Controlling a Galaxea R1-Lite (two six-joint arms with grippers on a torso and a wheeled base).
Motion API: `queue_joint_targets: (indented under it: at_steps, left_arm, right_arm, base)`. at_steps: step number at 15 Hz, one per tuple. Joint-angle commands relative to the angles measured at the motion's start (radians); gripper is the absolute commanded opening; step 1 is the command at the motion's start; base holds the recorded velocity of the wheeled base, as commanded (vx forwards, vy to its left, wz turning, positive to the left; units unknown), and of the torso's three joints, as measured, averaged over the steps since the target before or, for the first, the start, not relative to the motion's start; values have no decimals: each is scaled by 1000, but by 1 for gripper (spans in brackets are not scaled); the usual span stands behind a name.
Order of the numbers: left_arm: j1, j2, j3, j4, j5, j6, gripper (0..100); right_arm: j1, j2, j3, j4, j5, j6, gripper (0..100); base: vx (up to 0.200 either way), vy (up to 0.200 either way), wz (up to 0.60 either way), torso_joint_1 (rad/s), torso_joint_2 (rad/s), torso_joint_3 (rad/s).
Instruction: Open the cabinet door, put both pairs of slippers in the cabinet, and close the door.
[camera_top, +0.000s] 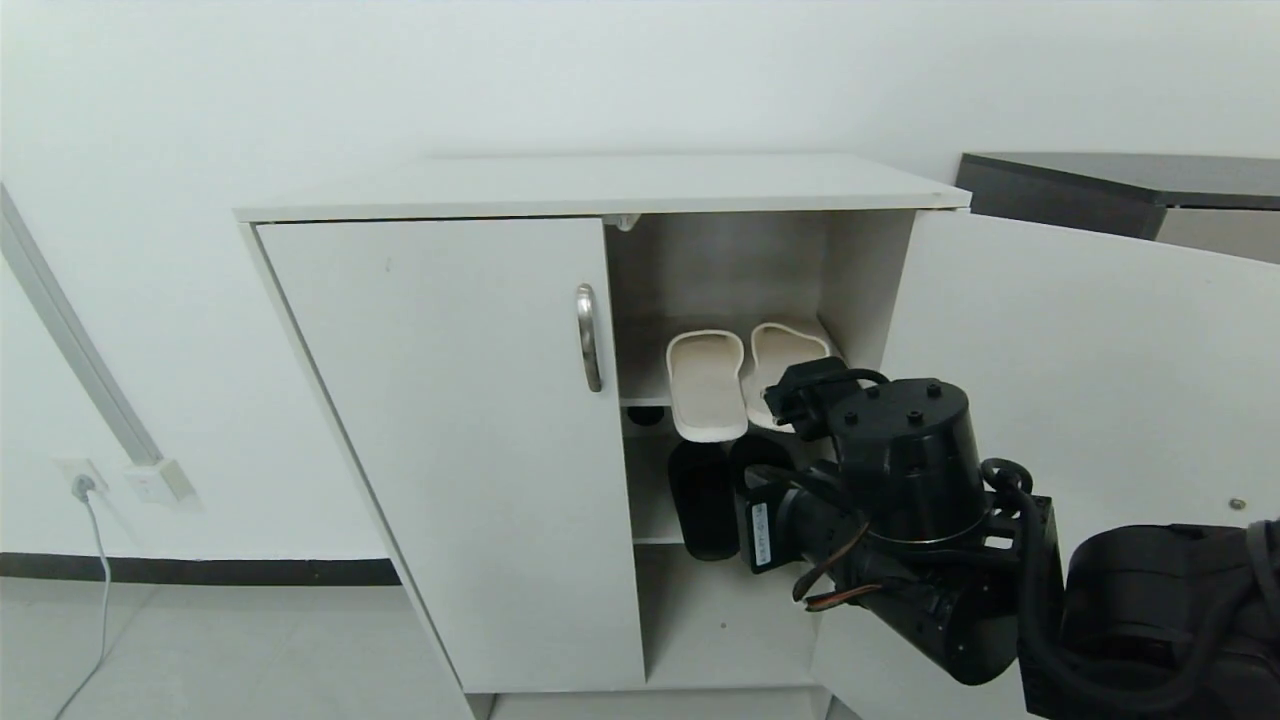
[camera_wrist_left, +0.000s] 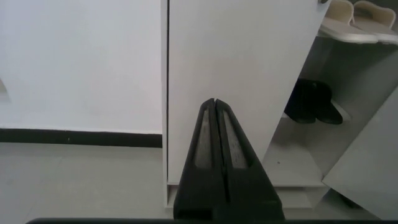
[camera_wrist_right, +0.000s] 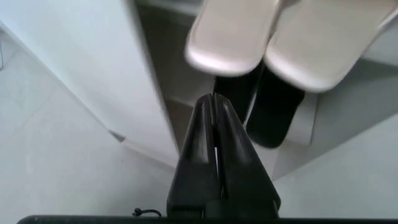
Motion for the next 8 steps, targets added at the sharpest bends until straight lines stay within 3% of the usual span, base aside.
queue_joint_targets:
  at_steps: [1,7,8]
  left_arm:
    - [2,1,1,0,0,0,0]
    - [2,1,1,0,0,0,0]
    - [2,1,1,0,0,0,0]
  right_arm:
    - [2,17,-1,0,-1,1,0]
    - [-12,30,33,-60,2,-7,0]
    - [-18,43,37,-85,0,-18,0]
  base:
    - [-200,0,0,2,2,7]
    - [-200,0,0,2,3,4]
    - [0,0,0,0,0,0]
